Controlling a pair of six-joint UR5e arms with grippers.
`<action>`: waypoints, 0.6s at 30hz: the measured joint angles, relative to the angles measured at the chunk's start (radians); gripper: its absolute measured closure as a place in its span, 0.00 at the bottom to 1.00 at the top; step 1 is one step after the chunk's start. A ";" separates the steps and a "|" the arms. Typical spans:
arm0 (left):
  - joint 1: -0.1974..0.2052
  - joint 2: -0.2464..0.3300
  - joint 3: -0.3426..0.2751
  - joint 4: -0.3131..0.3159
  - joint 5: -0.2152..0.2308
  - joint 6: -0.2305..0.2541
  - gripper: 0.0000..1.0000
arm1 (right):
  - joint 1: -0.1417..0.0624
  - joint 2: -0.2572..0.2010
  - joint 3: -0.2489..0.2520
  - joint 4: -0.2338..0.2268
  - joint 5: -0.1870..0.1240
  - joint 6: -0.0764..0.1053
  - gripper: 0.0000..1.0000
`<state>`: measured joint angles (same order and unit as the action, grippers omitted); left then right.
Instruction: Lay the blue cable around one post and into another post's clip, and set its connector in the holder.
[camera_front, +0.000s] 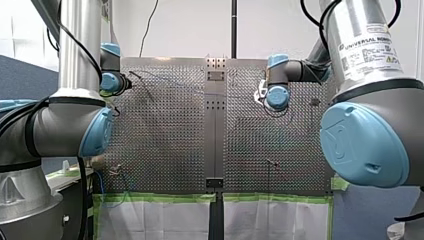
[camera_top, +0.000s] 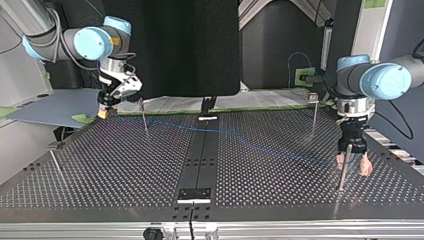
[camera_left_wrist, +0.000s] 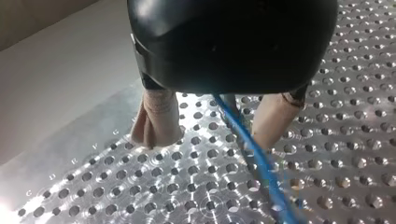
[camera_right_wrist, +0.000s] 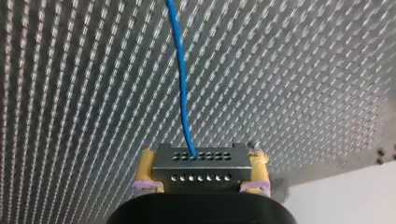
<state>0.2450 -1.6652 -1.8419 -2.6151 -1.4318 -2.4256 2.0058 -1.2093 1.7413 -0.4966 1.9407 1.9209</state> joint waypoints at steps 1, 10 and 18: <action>-0.001 0.000 0.000 0.000 0.000 0.000 0.00 | -0.011 0.009 0.011 -0.010 0.001 0.001 1.00; -0.007 0.000 0.000 0.000 -0.001 -0.001 0.00 | -0.064 0.086 0.090 -0.090 0.004 0.031 1.00; -0.008 0.000 0.000 0.000 -0.002 0.001 0.00 | -0.091 0.159 0.163 -0.163 0.005 0.026 1.00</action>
<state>0.2368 -1.6649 -1.8419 -2.6148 -1.4334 -2.4249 1.9144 -1.0501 1.9042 -0.6595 1.9457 1.9472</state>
